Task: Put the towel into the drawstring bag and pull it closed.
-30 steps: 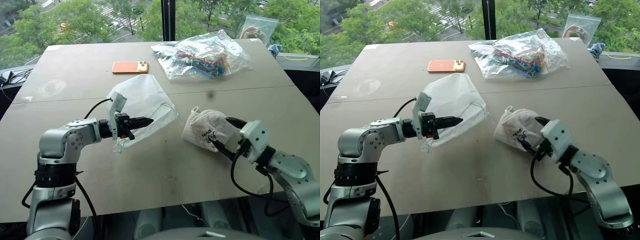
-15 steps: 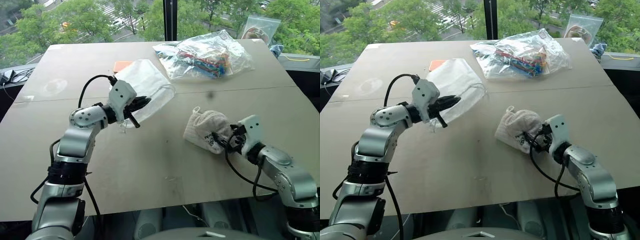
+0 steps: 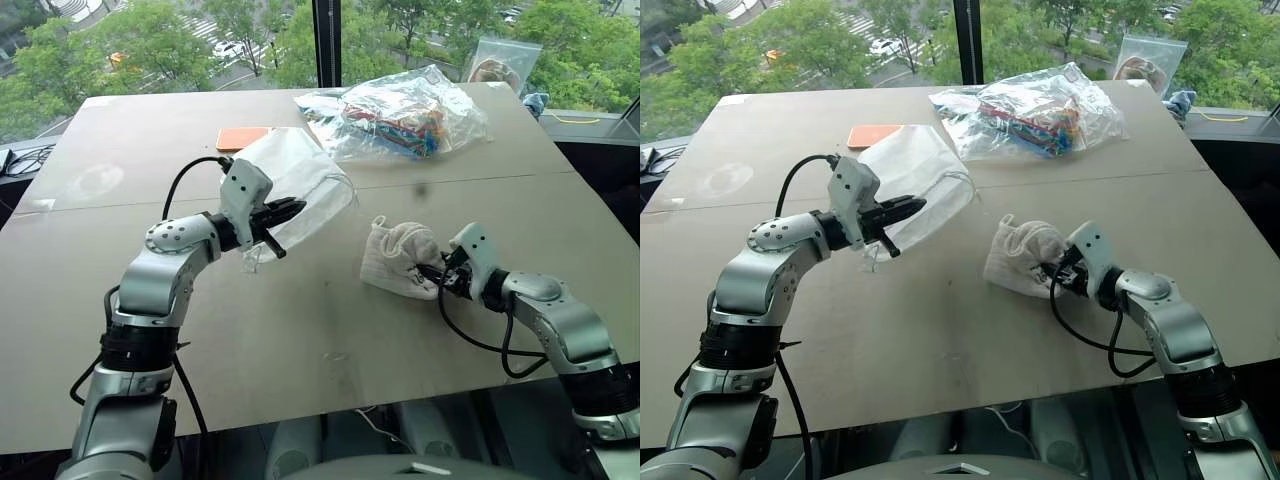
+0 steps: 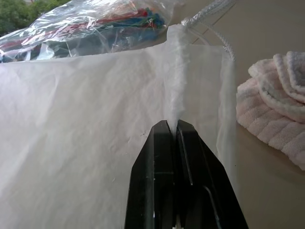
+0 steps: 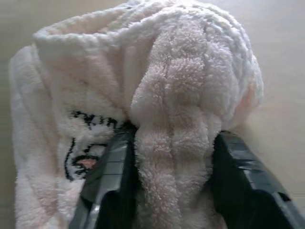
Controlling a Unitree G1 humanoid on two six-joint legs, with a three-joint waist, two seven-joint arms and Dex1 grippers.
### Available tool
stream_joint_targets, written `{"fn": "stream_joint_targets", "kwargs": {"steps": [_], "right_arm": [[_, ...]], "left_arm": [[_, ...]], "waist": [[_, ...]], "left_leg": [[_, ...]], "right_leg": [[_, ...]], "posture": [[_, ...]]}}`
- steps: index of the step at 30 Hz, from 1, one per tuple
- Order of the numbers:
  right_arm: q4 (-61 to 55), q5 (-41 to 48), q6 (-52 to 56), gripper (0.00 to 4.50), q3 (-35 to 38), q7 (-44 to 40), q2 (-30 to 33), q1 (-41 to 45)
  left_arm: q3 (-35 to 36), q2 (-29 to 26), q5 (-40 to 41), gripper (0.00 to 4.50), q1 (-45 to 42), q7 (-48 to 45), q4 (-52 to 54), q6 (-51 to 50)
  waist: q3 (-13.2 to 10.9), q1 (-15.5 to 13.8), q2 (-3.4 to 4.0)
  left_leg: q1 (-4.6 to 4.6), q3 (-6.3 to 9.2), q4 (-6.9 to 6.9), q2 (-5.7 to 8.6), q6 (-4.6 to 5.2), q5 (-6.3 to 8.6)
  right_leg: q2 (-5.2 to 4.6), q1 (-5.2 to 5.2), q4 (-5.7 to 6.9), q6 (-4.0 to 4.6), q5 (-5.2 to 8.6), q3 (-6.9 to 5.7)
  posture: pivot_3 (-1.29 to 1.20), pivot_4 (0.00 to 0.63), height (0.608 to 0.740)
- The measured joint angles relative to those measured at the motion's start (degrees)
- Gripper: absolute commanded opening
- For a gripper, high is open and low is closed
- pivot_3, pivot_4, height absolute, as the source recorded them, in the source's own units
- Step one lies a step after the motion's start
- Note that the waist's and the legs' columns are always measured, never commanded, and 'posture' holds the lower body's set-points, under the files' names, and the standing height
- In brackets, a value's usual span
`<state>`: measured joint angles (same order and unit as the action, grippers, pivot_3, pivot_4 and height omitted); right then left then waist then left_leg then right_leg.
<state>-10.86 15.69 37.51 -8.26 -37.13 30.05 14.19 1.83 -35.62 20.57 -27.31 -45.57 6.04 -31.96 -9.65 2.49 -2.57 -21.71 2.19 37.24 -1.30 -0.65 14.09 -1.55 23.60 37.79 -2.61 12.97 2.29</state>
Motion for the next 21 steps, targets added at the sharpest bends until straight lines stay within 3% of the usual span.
{"fn": "stream_joint_targets", "kwargs": {"steps": [2,3,7,12,16,21], "right_arm": [[0.09,-0.93,-3.2,0.09,-0.32,-0.82,-0.04,-1.01],[0.05,-1.37,-5.3,0.01,-0.32,-1.04,-0.23,-1.81],[-2.05,-0.25,-10.69,0.01,0.23,-2.73,-1.47,-5.49],[-15.72,9.53,-7.51,0.01,0.35,-6.96,-1.51,-11.64],[-22.15,12.96,-5.35,0.01,0.22,-7.1,-1.07,-9.46],[-17.07,8.42,-4.68,0.01,-2.21,-2.29,-3.86,-0.69]], "left_arm": [[0.07,-0.04,2.5,0.0,0.0,-0.67,1.8,-3.67],[0.09,-0.13,3.65,0.0,0.01,-0.87,2.5,-5.52],[0.1,-0.39,5.81,0.0,-0.02,-0.73,3.44,-9.73],[-0.36,0.08,5.41,0.0,-2.7,0.81,2.05,-11.12],[-2.52,0.44,4.66,0.0,-3.98,0.59,1.23,-11.1],[-4.71,1.33,5.75,0.0,-3.97,-3.04,1.69,-11.17]], "waist": [[0.04,0.0,-0.03],[0.03,-0.05,-0.03],[-0.01,-0.11,0.05],[-0.32,-0.14,0.43],[-0.32,-0.29,0.43],[-0.34,-0.2,0.43]], "left_leg": [[-0.01,-0.01,0.0,0.0,0.0,0.0],[-0.02,-0.01,0.0,0.0,0.0,0.0],[-0.06,0.03,-0.06,0.0,0.0,0.0],[-0.21,-0.03,-0.05,0.04,0.0,0.0],[-0.2,0.0,-0.04,0.06,0.0,0.0],[-0.21,0.02,-0.05,0.05,0.0,0.0]], "right_leg": [[-0.01,0.0,-0.01,0.0,0.0,0.01],[-0.01,0.0,-0.01,0.0,0.0,0.0],[0.0,0.07,-0.02,0.01,0.01,-0.02],[-0.06,0.15,-0.09,-0.01,0.0,0.04],[-0.07,0.14,-0.11,-0.01,0.0,0.0],[-0.05,0.18,-0.09,0.01,0.01,-0.02]], "posture": [[0.0,0.15,0.74],[0.0,0.15,0.74],[0.0,0.15,0.74],[0.0,0.15,0.74],[0.0,0.15,0.74],[0.0,0.15,0.74]]}}
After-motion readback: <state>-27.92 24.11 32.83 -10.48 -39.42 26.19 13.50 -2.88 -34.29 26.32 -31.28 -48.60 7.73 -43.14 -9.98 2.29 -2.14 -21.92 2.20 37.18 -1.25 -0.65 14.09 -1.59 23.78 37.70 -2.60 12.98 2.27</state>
